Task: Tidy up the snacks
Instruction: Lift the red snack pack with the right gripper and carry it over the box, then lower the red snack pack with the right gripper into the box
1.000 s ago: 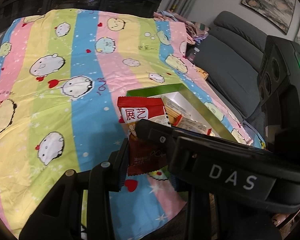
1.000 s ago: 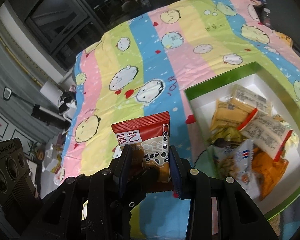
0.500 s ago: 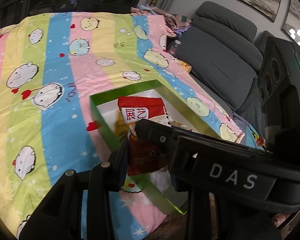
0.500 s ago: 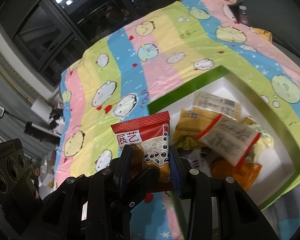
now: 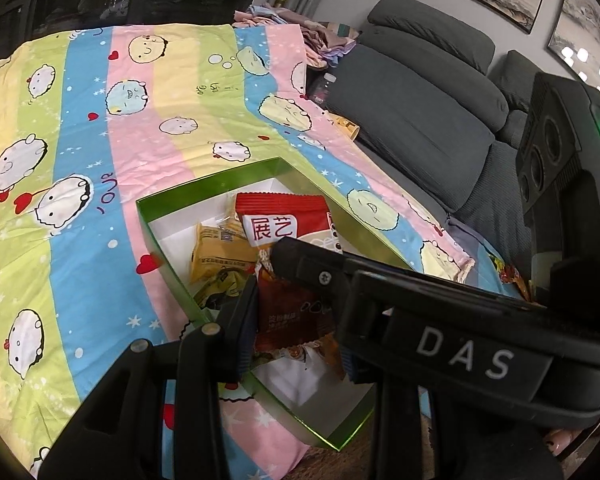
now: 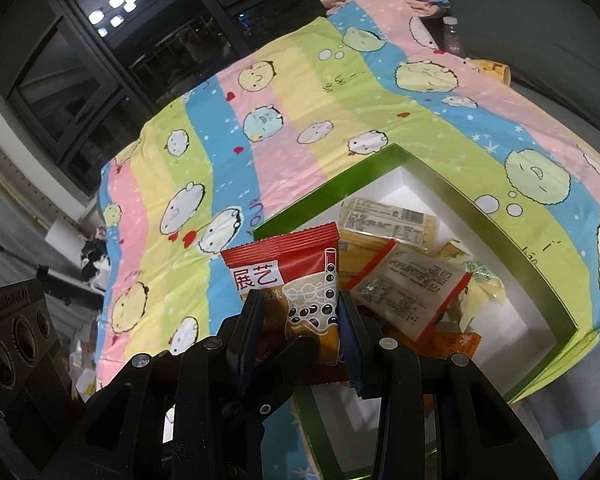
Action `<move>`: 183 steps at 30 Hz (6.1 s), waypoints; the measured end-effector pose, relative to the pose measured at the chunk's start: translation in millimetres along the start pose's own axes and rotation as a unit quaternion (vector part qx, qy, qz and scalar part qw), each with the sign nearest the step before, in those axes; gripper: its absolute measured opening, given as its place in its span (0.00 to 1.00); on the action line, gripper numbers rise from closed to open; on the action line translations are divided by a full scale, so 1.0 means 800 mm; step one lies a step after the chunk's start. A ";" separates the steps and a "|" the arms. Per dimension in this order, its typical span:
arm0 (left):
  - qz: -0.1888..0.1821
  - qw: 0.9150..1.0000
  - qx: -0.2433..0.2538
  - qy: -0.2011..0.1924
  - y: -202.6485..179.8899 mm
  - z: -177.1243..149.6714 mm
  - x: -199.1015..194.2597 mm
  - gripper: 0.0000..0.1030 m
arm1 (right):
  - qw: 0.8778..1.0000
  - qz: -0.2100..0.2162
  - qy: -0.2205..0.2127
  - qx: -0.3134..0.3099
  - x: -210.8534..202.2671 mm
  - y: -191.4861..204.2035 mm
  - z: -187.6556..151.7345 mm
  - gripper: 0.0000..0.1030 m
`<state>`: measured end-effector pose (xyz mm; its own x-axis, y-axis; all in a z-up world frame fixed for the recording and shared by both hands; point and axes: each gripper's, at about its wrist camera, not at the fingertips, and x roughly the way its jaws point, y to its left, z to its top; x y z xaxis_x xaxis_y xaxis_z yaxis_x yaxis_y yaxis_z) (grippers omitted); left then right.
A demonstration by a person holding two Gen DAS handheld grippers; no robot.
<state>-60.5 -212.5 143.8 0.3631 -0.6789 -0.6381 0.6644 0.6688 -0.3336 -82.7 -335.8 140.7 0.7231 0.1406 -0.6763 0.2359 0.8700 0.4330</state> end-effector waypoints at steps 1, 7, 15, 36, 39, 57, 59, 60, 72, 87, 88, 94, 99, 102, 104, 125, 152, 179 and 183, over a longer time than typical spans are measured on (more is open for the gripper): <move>-0.001 1.000 0.001 0.000 -0.001 0.000 0.001 0.32 | 1.000 -0.001 -0.001 0.002 0.000 -0.002 0.000 0.39; -0.003 1.000 0.006 0.004 -0.003 0.004 0.006 0.32 | 1.000 -0.003 -0.003 0.008 -0.001 -0.008 0.003 0.39; -0.002 1.000 0.009 0.009 -0.008 0.004 0.009 0.32 | 1.000 -0.003 -0.002 0.010 -0.003 -0.012 0.004 0.39; -0.002 0.999 0.032 0.009 -0.031 0.010 0.007 0.32 | 1.000 0.000 -0.021 0.021 -0.022 -0.024 0.005 0.39; -0.002 0.999 0.035 0.010 -0.033 0.010 0.008 0.33 | 0.999 0.000 -0.023 0.024 -0.023 -0.027 0.006 0.39; -0.005 0.999 0.044 0.015 -0.038 0.023 0.024 0.33 | 0.999 0.001 -0.028 0.037 -0.024 -0.040 0.016 0.39; -0.004 0.999 0.045 0.014 -0.037 0.026 0.025 0.33 | 0.999 0.002 -0.029 0.037 -0.023 -0.039 0.019 0.39; -0.004 0.999 0.046 0.014 -0.037 0.028 0.025 0.33 | 0.999 0.003 -0.029 0.037 -0.022 -0.040 0.020 0.39; -0.005 0.999 0.050 0.017 -0.034 0.043 0.037 0.33 | 0.999 0.004 -0.030 0.039 -0.013 -0.041 0.034 0.39; -0.010 0.998 0.048 0.029 -0.025 0.053 0.055 0.34 | 0.998 0.004 -0.021 0.052 0.007 -0.053 0.048 0.39; -0.011 0.998 0.046 0.030 -0.025 0.053 0.057 0.34 | 0.998 0.004 -0.018 0.055 0.010 -0.055 0.049 0.39; -0.016 0.998 0.043 0.041 -0.024 0.053 0.071 0.34 | 0.998 -0.003 -0.011 0.065 0.017 -0.064 0.049 0.39; -0.018 0.998 0.043 0.050 -0.023 0.051 0.081 0.34 | 0.997 -0.003 -0.004 0.076 0.025 -0.072 0.048 0.39; -0.017 0.998 0.042 0.054 -0.022 0.050 0.085 0.34 | 0.997 -0.001 -0.001 0.081 0.029 -0.076 0.047 0.39; -0.020 0.997 0.039 0.056 -0.021 0.050 0.087 0.34 | 0.997 -0.004 0.002 0.081 0.031 -0.077 0.046 0.39; -0.017 0.997 0.025 0.077 -0.006 0.039 0.110 0.34 | 0.996 -0.006 0.018 0.085 0.058 -0.087 0.040 0.39; -0.019 0.994 0.005 0.107 0.009 0.031 0.135 0.36 | 0.994 -0.012 0.044 0.102 0.087 -0.103 0.037 0.39; -0.006 0.992 -0.015 0.129 0.020 0.023 0.149 0.39 | 0.990 -0.015 0.065 0.121 0.103 -0.110 0.031 0.39; -0.007 0.990 -0.021 0.136 0.021 0.023 0.152 0.42 | 0.990 -0.013 0.065 0.123 0.104 -0.112 0.031 0.39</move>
<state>6.7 -288.7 73.2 0.1606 -0.5859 -0.7943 0.6384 0.6754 -0.3691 -27.2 -413.9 60.6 0.6283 0.1938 -0.7534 0.4152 0.7355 0.5355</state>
